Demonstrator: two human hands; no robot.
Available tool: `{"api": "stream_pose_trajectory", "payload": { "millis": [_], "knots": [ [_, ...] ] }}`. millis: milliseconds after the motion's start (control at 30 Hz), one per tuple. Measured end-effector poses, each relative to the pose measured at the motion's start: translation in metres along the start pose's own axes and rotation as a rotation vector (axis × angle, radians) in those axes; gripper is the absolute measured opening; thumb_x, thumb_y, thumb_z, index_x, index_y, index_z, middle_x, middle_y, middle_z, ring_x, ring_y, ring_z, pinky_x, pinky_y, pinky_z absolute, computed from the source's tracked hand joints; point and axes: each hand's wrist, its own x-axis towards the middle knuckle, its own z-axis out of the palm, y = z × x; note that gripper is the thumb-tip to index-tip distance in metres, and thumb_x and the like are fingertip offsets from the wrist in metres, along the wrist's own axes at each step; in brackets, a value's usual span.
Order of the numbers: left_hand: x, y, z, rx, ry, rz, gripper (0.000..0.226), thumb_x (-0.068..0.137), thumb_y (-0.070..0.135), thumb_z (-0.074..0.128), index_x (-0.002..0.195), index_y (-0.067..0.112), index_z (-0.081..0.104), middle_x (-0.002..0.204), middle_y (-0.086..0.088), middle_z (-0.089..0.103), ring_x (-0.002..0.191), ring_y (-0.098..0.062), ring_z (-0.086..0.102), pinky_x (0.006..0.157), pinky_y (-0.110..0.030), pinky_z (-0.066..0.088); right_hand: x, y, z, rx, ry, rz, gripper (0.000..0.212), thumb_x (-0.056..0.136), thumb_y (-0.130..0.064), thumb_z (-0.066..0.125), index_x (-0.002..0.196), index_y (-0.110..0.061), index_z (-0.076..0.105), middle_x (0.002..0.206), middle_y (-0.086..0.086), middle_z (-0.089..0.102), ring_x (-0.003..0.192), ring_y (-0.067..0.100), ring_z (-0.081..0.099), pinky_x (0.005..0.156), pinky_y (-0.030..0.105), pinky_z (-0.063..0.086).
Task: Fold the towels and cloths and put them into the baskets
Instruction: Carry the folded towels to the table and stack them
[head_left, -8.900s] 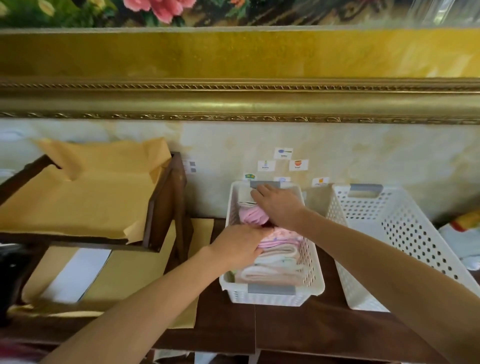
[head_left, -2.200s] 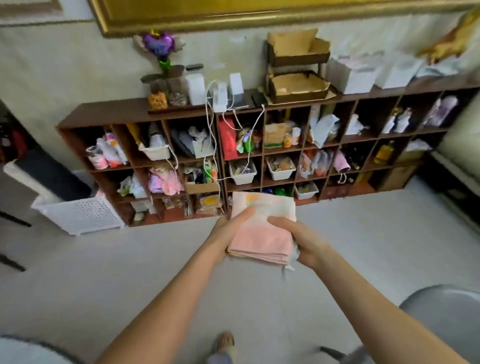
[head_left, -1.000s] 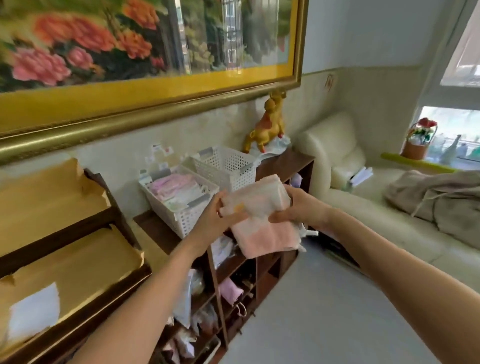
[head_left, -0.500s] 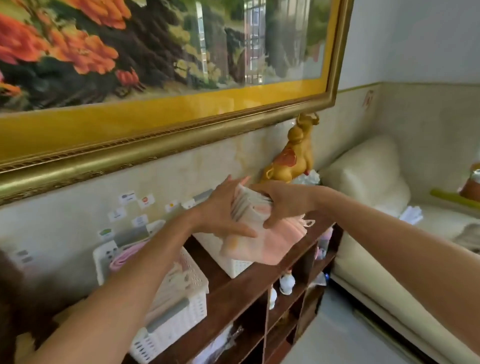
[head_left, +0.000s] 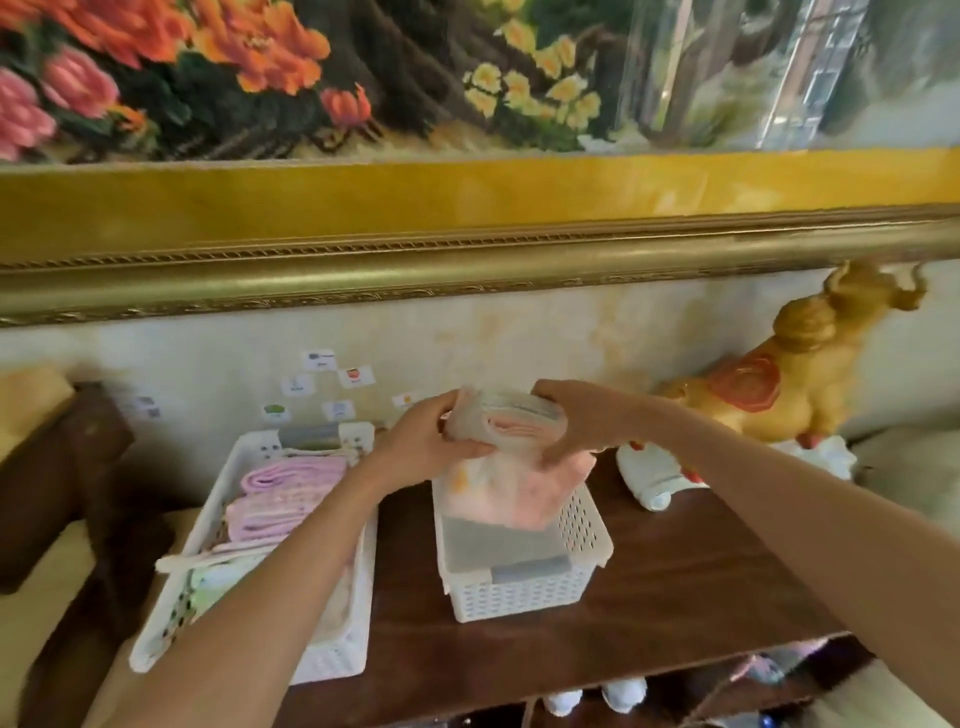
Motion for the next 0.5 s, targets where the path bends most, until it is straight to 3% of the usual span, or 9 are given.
{"api": "stream_pose_trajectory", "payload": {
  "millis": [67,167,267,367,433,500],
  "knots": [
    [-0.001,-0.010,0.013,-0.025,-0.014,-0.051,0.050,0.076,0.015,0.081,0.117,0.031,0.057,0.112,0.014,0.064,0.100,0.006,0.060,0.082,-0.013,0.048,0.010,0.011,0.009,-0.078,-0.009,-0.037,0.059,0.070,-0.031,0.083,0.115,-0.012,0.051,0.102,0.003,0.061,0.070,0.010,0.051,0.052,0.011,0.041],
    [-0.007,-0.016,0.023,0.050,-0.095,-0.102,0.066,0.075,0.017,0.082,0.129,0.027,0.046,0.122,0.013,0.058,0.114,-0.004,0.056,0.091,-0.016,0.046,0.022,0.021,0.028,-0.220,0.008,-0.073,0.064,0.071,-0.032,0.081,0.124,-0.013,0.050,0.114,0.006,0.062,0.097,0.022,0.057,0.078,0.028,0.043],
    [-0.016,-0.020,0.022,0.170,-0.180,-0.125,0.087,0.071,0.026,0.084,0.141,0.026,0.032,0.126,0.018,0.051,0.120,-0.002,0.049,0.094,-0.016,0.041,0.024,0.023,0.048,-0.349,0.029,-0.095,0.082,0.073,-0.037,0.076,0.142,-0.018,0.036,0.131,0.005,0.055,0.117,0.025,0.053,0.094,0.034,0.043],
    [-0.028,-0.025,0.026,0.305,-0.248,-0.165,0.105,0.065,0.044,0.084,0.147,0.032,0.020,0.135,0.017,0.047,0.123,-0.004,0.046,0.102,-0.026,0.041,0.021,0.019,0.070,-0.458,0.024,-0.146,0.082,0.074,-0.040,0.076,0.142,-0.020,0.033,0.130,0.001,0.055,0.118,0.022,0.051,0.093,0.035,0.043],
    [-0.033,-0.026,0.031,0.397,-0.302,-0.161,0.093,0.066,0.050,0.081,0.143,0.032,0.031,0.132,0.014,0.052,0.120,-0.007,0.049,0.107,-0.035,0.039,0.017,0.018,0.083,-0.443,-0.014,-0.157,0.073,0.072,-0.037,0.077,0.132,-0.020,0.039,0.120,0.001,0.058,0.109,0.022,0.054,0.088,0.036,0.048],
    [-0.036,-0.023,0.037,0.536,-0.398,-0.115,0.080,0.069,0.061,0.074,0.136,0.030,0.042,0.127,0.015,0.055,0.120,-0.006,0.048,0.117,-0.038,0.020,0.012,0.019,0.094,-0.415,-0.060,-0.159,0.064,0.072,-0.034,0.076,0.123,-0.020,0.041,0.110,0.000,0.061,0.101,0.021,0.057,0.080,0.034,0.049]
  ]
}}
